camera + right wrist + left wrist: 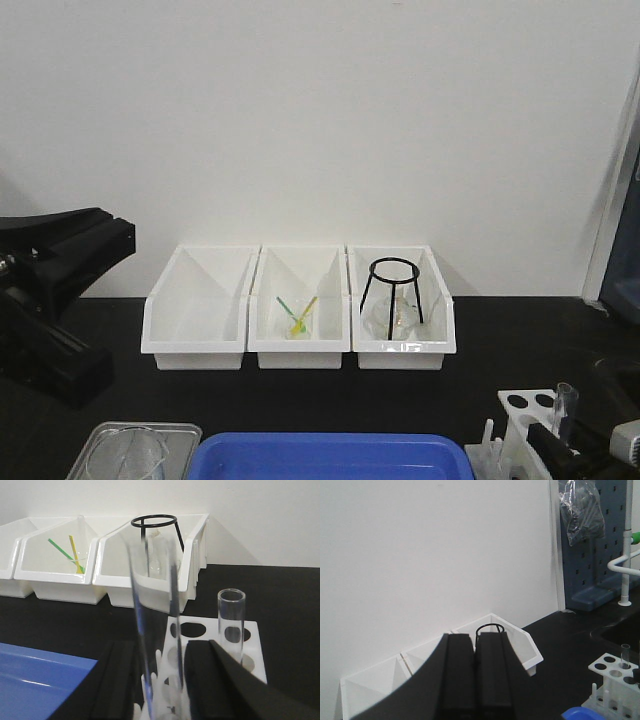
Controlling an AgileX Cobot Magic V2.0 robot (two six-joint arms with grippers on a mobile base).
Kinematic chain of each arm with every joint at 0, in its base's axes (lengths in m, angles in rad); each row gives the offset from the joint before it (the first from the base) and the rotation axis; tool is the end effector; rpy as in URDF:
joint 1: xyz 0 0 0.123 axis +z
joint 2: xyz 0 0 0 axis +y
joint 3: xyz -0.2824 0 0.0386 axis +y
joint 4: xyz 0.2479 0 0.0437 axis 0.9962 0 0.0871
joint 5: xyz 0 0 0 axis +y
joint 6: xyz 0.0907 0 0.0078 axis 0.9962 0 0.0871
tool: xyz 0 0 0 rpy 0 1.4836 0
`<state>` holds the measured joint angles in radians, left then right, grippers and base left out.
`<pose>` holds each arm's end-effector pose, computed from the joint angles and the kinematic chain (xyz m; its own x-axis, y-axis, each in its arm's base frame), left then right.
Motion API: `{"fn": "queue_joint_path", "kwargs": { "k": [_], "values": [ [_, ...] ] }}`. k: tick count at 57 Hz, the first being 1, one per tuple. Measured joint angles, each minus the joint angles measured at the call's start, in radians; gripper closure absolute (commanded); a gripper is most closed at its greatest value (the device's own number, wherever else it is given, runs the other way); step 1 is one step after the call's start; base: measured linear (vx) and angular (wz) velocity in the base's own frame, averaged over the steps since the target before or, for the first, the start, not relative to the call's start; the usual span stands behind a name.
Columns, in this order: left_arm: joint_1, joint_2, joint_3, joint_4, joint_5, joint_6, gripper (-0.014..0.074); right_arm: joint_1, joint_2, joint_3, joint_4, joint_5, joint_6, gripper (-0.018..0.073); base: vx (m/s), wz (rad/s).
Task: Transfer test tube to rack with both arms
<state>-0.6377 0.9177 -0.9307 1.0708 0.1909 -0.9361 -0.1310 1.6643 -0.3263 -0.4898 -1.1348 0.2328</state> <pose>0.1667 -0.1045 0.4183 0.0636 0.1082 -0.9921 0.4488 0.8848 0.1253 0.2487 0.0064 0.1557 -0.1670 0.0323 -0.9854 -0.2970 0.9514 0.0816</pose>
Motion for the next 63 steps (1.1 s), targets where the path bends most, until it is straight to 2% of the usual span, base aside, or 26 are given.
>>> {"fn": "queue_joint_path", "kwargs": {
  "k": [8, 19, 26, 36, 41, 46, 54, 63],
  "values": [
    [0.000, 0.000, 0.000, 0.000, 0.000, 0.000, 0.0603, 0.000, 0.000, 0.000, 0.000, 0.000, 0.000, 0.0073, 0.00, 0.00],
    [0.000, 0.000, 0.000, 0.000, 0.000, 0.000, 0.0603, -0.001, -0.044, 0.000, -0.037, 0.003, 0.019, 0.0090, 0.00, 0.00],
    [0.000, 0.000, 0.000, 0.000, 0.000, 0.000, 0.0603, -0.001, -0.167, 0.000, -0.065, 0.003, 0.031, 0.0153, 0.00, 0.00],
    [0.000, 0.000, 0.011, 0.000, 0.001, 0.000, 0.0603, -0.001, -0.432, 0.000, -0.077, 0.016, 0.136, 0.0333, 0.00, 0.00],
    [0.000, 0.000, 0.038, -0.001, 0.001, -0.001, 0.0603, -0.001, -0.589, 0.001, -0.093, 0.112, 0.185, 0.0445, 0.00, 0.00],
    [0.000, 0.000, 0.073, -0.011, 0.000, -0.016, 0.0603, -0.001, -0.752, 0.002, -0.131, 0.300, 0.227, 0.0569, 0.00, 0.00],
    [0.000, 0.000, 0.142, -0.063, -0.019, -0.026, 0.0603, -0.001, -0.960, 0.007, -0.244, 0.560, 0.341, 0.0571, 0.00, 0.00],
    [0.000, -0.001, 0.239, -0.084, -0.127, -0.028, 0.0603, -0.001, -1.095, 0.007, -0.380, 0.702, 0.473, 0.0570, 0.00, 0.00]
  ]
}}
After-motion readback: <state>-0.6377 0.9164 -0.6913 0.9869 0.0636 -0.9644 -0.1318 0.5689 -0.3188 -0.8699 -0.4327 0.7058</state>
